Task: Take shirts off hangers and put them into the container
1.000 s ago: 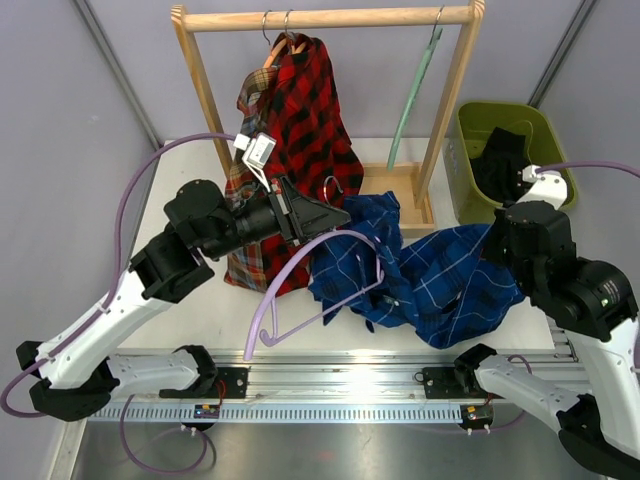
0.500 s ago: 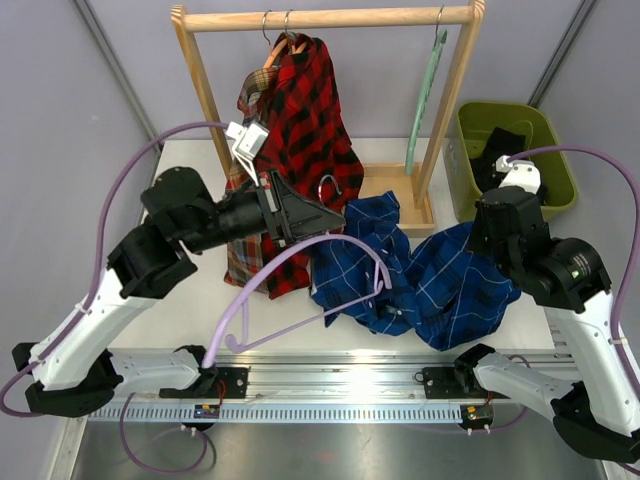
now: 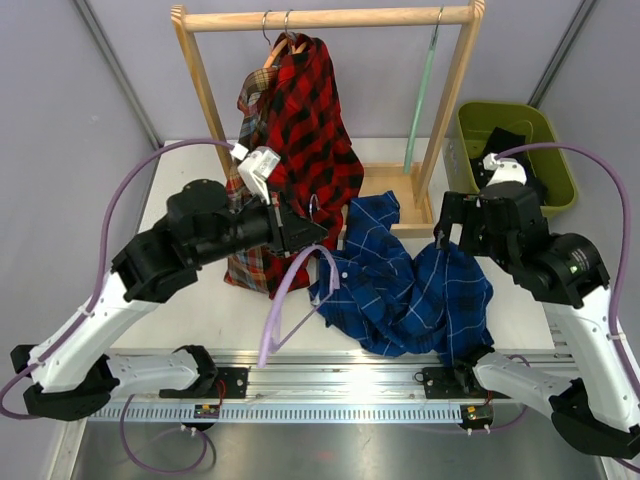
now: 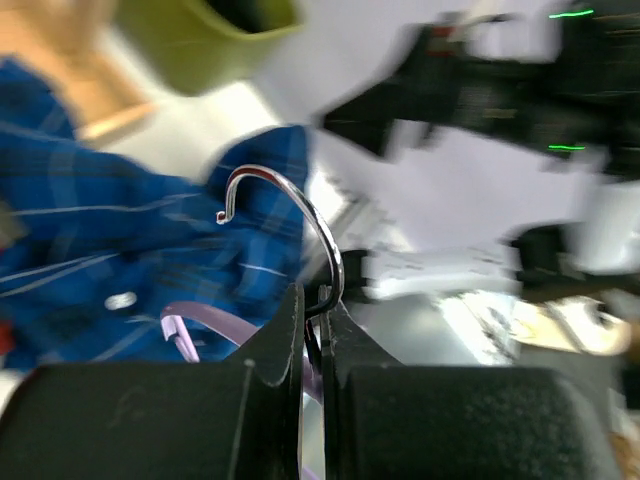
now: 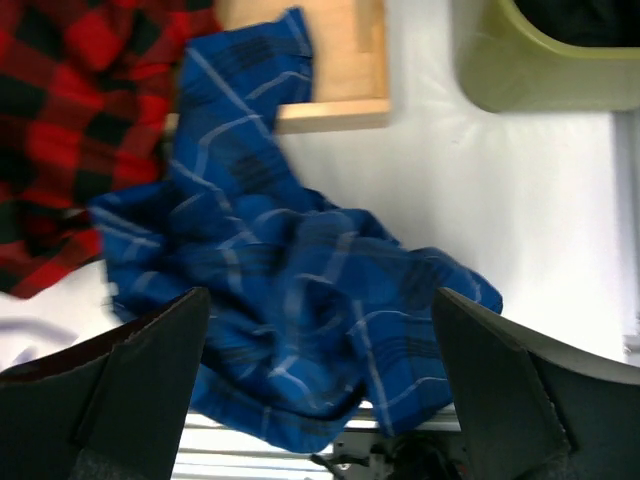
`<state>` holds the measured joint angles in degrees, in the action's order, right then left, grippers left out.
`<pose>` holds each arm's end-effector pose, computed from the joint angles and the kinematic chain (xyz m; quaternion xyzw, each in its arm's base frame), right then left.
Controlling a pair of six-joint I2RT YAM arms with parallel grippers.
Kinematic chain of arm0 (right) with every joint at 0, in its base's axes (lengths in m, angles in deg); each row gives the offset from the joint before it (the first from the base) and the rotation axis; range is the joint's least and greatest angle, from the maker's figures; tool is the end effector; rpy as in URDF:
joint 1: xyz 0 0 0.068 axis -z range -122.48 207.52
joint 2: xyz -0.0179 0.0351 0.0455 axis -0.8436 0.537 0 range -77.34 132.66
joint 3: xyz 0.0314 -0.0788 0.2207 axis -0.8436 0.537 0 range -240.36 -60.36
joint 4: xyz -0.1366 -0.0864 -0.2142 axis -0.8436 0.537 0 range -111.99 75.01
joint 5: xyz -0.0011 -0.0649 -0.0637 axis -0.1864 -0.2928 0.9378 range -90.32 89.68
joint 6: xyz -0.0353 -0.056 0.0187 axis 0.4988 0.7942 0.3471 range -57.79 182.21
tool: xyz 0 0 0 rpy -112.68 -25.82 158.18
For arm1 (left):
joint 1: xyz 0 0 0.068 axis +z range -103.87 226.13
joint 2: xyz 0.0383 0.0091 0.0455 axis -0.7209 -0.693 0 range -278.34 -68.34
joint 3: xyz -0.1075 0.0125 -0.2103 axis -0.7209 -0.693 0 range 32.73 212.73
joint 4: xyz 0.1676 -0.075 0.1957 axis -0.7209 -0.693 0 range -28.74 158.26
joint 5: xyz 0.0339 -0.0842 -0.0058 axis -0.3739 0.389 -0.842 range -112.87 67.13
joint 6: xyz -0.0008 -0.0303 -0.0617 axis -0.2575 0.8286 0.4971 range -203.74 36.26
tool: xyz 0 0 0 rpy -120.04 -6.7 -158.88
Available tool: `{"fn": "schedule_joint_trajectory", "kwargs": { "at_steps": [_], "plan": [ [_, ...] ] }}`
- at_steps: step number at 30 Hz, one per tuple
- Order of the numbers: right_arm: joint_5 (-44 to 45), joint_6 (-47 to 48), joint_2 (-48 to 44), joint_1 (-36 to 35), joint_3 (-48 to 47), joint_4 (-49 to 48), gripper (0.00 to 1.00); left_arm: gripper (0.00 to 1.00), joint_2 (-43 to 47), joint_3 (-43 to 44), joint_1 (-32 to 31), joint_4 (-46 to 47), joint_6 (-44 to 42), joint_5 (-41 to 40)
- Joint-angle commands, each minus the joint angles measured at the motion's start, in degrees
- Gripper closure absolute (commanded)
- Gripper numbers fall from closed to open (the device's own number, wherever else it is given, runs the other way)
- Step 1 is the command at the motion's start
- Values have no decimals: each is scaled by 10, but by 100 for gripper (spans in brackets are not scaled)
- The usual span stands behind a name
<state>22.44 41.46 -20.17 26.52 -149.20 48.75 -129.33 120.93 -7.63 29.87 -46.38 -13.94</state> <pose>0.1635 0.0732 0.4082 0.0054 0.8891 0.0236 0.4570 0.1312 -0.1936 0.4552 0.1587 0.7554 -0.4940 0.4002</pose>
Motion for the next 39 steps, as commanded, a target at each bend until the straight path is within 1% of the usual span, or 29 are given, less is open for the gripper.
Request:
{"fn": "schedule_joint_trajectory", "kwargs": {
  "at_steps": [1, 3, 4, 5, 6, 7, 8, 9, 10, 11, 13, 14, 15, 16, 18, 19, 22, 23, 25, 31, 36, 37, 39],
  "plan": [
    [-90, 9, -15, 2, -58, -28, 1, 100, -17, -32, -5, 67, -69, -83],
    [-104, 10, -20, 2, -92, -21, 0, 100, -47, -29, -13, 86, -86, -105],
    [-109, 12, -20, 2, -104, -15, 1, 100, -60, -21, -19, 99, -111, -110],
    [-122, 12, -17, 2, -127, -10, 1, 100, -76, 4, -25, 102, -126, -145],
    [-130, 13, -16, 2, -139, -6, 0, 100, -91, 18, -42, 105, -143, -162],
    [-138, 16, -14, 2, -150, 2, 1, 100, -127, 31, -50, 111, -181, -178],
    [-155, 19, -9, 2, -171, 5, 1, 100, -145, 66, -57, 111, -197, -209],
    [-163, 19, -6, 2, -180, 8, 1, 100, -163, 84, -69, 111, -213, -223],
    [-173, 19, -3, 2, -188, 12, 0, 100, -205, 105, -74, 108, -242, -237],
    [-190, 19, 2, 2, -206, 15, 1, 100, -223, 140, -85, 106, -254, -266],
    [-205, 20, 7, 2, -221, 23, 1, 100, -276, 172, -96, 106, -293, -303],
    [-214, 20, 10, 2, -233, 24, 1, 100, -293, 186, -103, 106, -305, -333],
    [-219, 20, 12, 2, -238, 29, 1, 100, -306, 209, -107, 107, -323, -351],
    [-225, 19, 15, 2, -242, 31, 1, 100, -330, 219, -110, 110, -331, -378],
    [-243, 18, 15, 2, -245, 34, 1, 100, -347, 235, -116, 116, -349, -413],
    [-251, 14, 16, 2, -243, 34, 3, 100, -355, 237, -120, 125, -354, -441],
    [-271, 10, 17, 2, -228, 30, 9, 100, -371, 244, -133, 139, -367, -470],
    [-276, 8, 17, 2, -217, 29, 12, 100, -379, 248, -138, 138, -367, -474],
    [-286, 6, 18, 2, -208, 26, 15, 100, -387, 268, -140, 129, -370, -480],
    [-313, 7, 18, 2, -173, 19, 19, 100, -397, 300, -140, 116, -369, -465],
    [-317, 12, 15, 2, -144, 19, 23, 100, -407, 337, -141, 95, -370, -451],
    [-321, 12, 15, 2, -138, 18, 27, 100, -412, 341, -141, 92, -370, -448],
    [-327, 12, 15, 2, -131, 12, 31, 100, -418, 357, -141, 84, -368, -445]
  ]
}}
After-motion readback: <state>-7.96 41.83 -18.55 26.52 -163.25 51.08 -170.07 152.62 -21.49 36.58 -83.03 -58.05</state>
